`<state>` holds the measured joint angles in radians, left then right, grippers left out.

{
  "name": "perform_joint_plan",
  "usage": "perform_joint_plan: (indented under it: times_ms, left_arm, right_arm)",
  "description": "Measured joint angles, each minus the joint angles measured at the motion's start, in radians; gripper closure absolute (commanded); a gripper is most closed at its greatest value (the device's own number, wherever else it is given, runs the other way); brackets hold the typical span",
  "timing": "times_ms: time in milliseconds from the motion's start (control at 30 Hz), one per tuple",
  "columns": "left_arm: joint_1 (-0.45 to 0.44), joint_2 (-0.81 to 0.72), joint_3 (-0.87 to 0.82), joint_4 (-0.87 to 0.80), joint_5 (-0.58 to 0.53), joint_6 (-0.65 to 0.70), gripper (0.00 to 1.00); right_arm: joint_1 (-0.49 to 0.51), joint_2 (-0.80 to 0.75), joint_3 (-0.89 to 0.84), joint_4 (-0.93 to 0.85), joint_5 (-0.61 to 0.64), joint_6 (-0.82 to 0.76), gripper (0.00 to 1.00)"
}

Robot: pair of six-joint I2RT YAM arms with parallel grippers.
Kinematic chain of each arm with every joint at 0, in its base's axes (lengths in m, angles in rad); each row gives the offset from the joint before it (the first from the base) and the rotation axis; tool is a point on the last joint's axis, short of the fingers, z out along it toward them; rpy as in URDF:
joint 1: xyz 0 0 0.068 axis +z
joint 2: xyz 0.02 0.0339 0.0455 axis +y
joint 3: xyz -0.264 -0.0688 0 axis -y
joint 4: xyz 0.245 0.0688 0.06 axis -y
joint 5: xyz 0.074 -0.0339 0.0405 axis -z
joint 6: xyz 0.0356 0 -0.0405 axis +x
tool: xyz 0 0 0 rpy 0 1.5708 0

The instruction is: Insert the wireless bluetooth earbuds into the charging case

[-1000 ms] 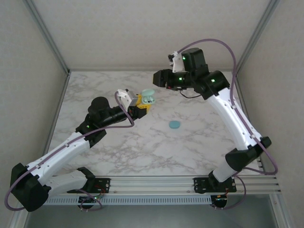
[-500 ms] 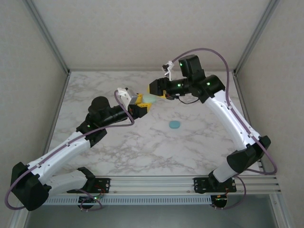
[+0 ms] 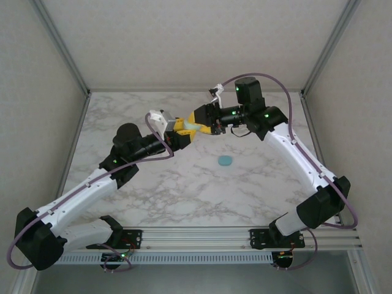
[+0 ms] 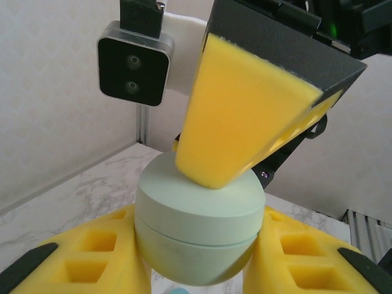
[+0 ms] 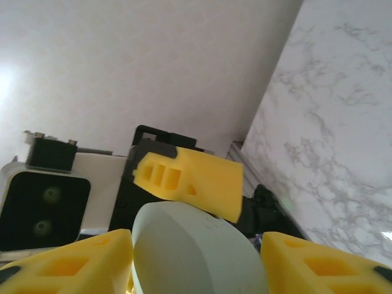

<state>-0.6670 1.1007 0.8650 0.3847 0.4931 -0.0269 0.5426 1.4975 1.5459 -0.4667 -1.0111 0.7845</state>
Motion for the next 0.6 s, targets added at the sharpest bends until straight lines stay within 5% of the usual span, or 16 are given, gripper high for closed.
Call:
perform_joint_plan:
  times_ms: [167,333,600]
  left_arm:
    - [0.000,0.006,0.001,0.000,0.000,-0.004,0.76]
    - [-0.003,0.008,0.009,0.001,0.005,-0.005,0.76]
    - [-0.011,0.008,0.022,-0.012,0.010,0.005,0.68]
  right_arm:
    - [-0.008,-0.001,-0.049,0.094,-0.067,0.063,0.47]
    - [-0.018,-0.011,-0.064,0.120,-0.092,0.084,0.62]
    - [-0.028,-0.039,-0.078,0.136,-0.087,0.103,0.70]
